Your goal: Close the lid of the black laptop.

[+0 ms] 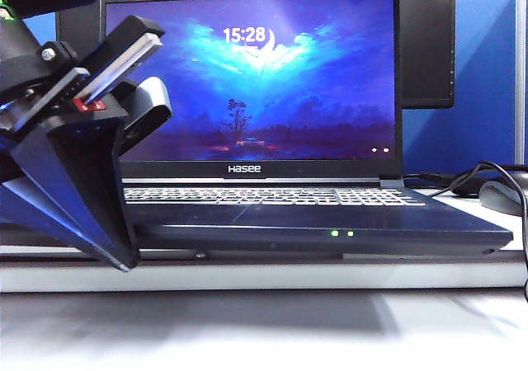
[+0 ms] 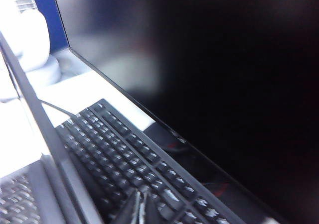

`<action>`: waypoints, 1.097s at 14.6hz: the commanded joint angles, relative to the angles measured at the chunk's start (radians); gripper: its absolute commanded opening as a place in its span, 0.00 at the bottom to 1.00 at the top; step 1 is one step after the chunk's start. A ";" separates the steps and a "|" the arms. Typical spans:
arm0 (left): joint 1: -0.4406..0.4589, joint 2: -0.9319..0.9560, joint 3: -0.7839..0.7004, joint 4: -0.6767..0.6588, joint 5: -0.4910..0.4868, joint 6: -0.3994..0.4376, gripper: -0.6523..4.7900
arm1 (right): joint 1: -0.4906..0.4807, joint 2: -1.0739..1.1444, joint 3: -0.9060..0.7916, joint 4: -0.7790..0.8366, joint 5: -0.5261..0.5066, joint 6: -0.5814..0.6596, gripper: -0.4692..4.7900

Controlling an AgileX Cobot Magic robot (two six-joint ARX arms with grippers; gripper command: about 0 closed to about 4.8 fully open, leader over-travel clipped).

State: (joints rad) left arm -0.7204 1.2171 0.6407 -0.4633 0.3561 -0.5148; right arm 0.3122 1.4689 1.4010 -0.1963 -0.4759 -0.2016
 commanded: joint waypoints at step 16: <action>0.005 0.006 0.004 0.069 -0.064 0.029 0.13 | -0.013 0.009 0.024 -0.048 0.277 -0.108 0.10</action>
State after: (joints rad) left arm -0.7204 1.2179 0.6407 -0.4656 0.3550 -0.4950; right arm 0.2985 1.4769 1.4265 -0.1822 -0.1841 -0.3340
